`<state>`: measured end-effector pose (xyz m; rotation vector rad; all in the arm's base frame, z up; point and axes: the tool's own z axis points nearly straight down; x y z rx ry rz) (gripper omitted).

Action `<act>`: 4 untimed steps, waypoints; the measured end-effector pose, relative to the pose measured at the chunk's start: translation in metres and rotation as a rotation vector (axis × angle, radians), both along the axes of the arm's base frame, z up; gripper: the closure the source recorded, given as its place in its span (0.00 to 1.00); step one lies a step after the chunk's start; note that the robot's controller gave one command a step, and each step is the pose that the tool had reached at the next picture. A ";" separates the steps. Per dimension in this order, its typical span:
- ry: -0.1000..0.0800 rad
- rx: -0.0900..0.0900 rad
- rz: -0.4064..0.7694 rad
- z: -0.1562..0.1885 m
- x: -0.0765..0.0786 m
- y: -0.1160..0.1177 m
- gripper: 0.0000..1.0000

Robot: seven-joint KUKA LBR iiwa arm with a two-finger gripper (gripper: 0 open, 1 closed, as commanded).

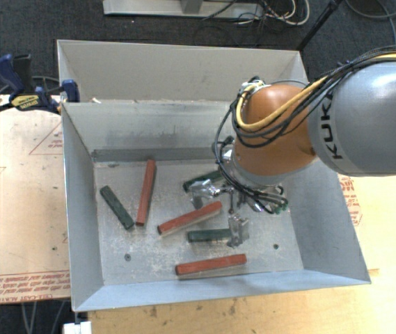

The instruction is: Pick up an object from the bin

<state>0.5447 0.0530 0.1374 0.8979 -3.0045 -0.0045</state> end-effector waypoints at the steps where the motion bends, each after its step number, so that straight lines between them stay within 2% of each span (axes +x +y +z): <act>1: -0.008 0.002 -0.033 -0.067 0.052 -0.008 0.00; 2: -0.011 0.001 -0.033 -0.066 0.051 -0.008 1.00; 3: -0.018 0.001 0.457 -0.065 -0.001 0.031 1.00; 4: -0.017 0.002 0.495 0.098 -0.030 0.044 1.00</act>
Offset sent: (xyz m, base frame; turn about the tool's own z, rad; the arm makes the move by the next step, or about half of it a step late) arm 0.0495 -0.0092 -0.0674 0.0291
